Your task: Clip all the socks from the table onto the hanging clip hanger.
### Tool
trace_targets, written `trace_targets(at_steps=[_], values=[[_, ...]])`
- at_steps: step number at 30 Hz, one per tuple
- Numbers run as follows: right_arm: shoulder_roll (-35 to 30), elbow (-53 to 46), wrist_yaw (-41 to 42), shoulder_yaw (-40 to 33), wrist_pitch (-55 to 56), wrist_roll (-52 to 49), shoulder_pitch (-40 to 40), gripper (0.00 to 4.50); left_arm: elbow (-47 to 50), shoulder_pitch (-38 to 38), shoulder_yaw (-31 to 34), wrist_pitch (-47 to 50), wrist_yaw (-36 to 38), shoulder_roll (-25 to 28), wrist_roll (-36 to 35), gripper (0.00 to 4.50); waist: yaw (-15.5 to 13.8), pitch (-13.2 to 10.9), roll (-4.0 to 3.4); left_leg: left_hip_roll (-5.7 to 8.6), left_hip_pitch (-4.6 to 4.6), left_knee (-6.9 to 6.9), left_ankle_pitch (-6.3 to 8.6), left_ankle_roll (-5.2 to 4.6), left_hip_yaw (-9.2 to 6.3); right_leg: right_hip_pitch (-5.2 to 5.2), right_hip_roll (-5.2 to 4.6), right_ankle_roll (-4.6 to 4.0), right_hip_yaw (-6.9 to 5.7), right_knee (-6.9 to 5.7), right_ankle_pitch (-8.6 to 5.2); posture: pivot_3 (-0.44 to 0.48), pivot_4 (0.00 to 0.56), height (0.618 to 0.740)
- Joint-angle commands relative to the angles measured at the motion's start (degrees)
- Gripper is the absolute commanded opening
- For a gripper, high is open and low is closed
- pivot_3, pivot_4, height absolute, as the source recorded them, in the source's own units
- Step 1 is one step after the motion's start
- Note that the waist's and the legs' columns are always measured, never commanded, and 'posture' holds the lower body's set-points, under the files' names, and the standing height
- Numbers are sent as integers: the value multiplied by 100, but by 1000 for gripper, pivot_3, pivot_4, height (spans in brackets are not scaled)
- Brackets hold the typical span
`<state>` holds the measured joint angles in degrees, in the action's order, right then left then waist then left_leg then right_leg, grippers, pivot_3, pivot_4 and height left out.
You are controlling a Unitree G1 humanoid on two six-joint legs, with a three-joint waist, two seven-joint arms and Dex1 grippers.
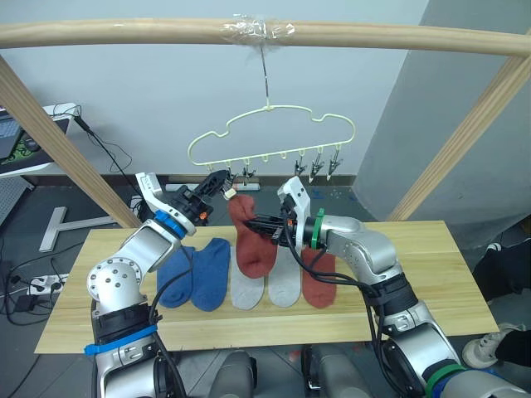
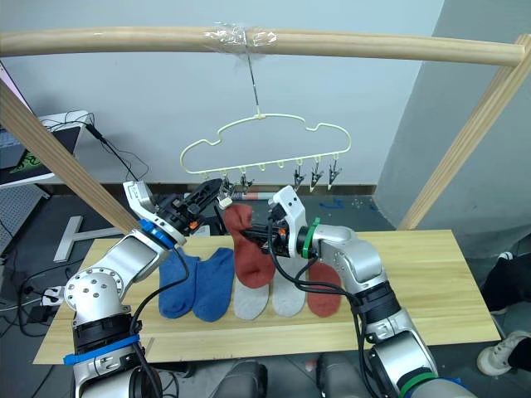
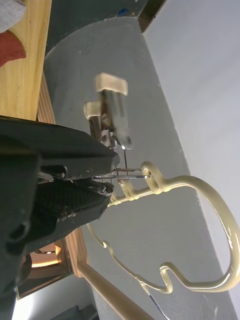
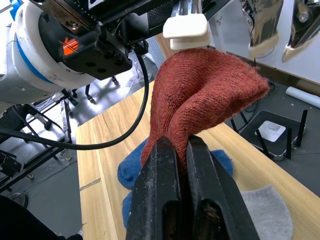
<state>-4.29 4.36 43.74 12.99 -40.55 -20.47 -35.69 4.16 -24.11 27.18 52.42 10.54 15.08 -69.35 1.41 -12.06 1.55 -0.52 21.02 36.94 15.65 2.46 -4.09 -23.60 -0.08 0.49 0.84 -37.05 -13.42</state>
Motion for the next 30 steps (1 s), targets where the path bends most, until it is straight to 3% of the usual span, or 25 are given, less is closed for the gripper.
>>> trace_targets(at_steps=[1,30], values=[[13,-416,33,-122,-90,-273,17,14,184,38,-54,-72,71,88,-56,232,1,0,0,0,0,0,0,0,1,0,0,0,0,0,0,48,188,740],[270,59,-206,-38,187,-237,-298,14,251,23,-181,-157,98,113,-90,232,4,-1,-1,0,1,-1,1,0,0,-3,0,4,0,1,-3,52,194,740]])
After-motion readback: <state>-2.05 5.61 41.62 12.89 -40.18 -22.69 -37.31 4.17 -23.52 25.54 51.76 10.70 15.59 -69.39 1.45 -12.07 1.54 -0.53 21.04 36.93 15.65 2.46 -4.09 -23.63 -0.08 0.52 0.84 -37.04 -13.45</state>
